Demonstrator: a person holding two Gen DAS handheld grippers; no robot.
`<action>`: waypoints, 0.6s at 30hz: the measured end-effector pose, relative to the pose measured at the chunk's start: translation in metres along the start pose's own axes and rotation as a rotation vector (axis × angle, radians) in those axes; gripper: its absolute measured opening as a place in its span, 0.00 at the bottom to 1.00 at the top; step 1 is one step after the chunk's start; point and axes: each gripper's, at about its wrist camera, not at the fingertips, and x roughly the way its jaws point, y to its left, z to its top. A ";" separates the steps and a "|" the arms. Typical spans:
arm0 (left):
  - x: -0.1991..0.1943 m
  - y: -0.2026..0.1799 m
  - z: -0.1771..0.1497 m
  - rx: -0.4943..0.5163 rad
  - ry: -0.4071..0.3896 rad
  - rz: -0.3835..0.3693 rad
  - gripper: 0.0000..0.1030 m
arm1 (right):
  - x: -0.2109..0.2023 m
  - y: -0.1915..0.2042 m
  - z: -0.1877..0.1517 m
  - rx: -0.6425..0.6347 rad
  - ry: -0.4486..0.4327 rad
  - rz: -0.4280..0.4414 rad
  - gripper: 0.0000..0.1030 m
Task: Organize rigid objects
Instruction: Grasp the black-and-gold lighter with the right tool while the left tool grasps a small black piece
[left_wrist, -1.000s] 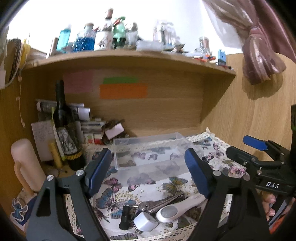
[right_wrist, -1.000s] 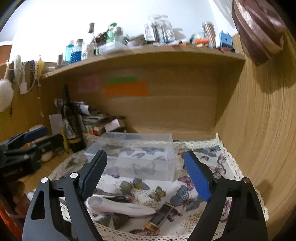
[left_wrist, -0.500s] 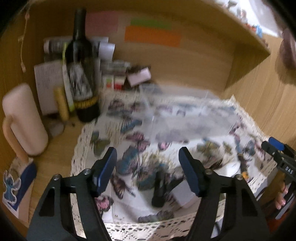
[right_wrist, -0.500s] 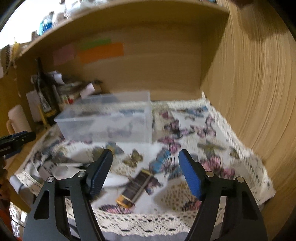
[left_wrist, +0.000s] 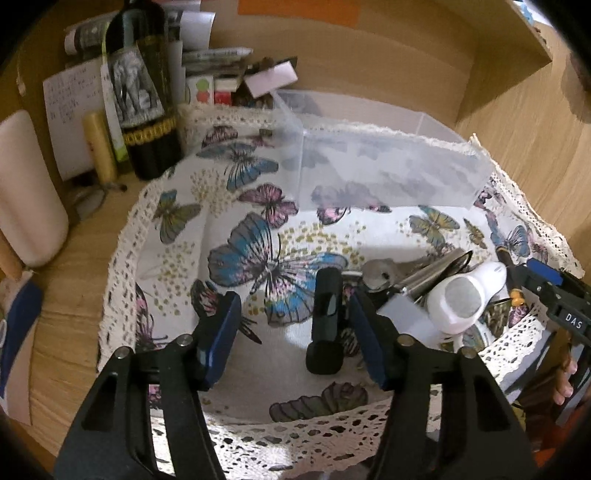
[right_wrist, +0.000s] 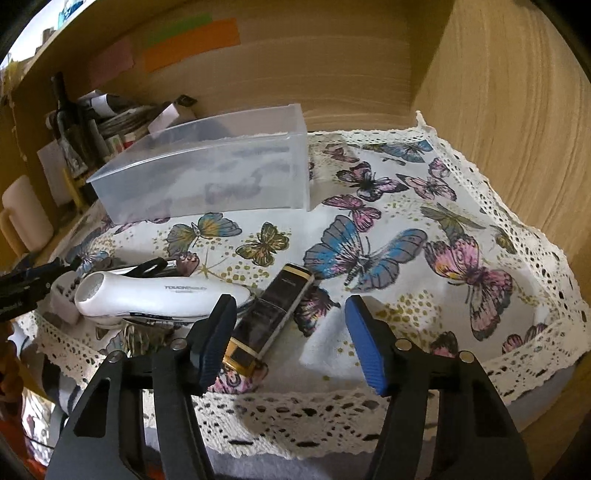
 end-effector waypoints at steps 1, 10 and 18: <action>0.001 0.000 -0.001 -0.005 0.003 -0.013 0.56 | 0.000 0.001 0.001 -0.005 -0.007 -0.009 0.54; -0.001 -0.010 -0.004 0.032 -0.018 -0.059 0.24 | 0.001 0.009 0.002 -0.034 -0.014 -0.006 0.44; -0.005 -0.018 -0.006 0.061 -0.031 -0.070 0.13 | 0.013 0.002 -0.007 -0.027 0.029 -0.028 0.21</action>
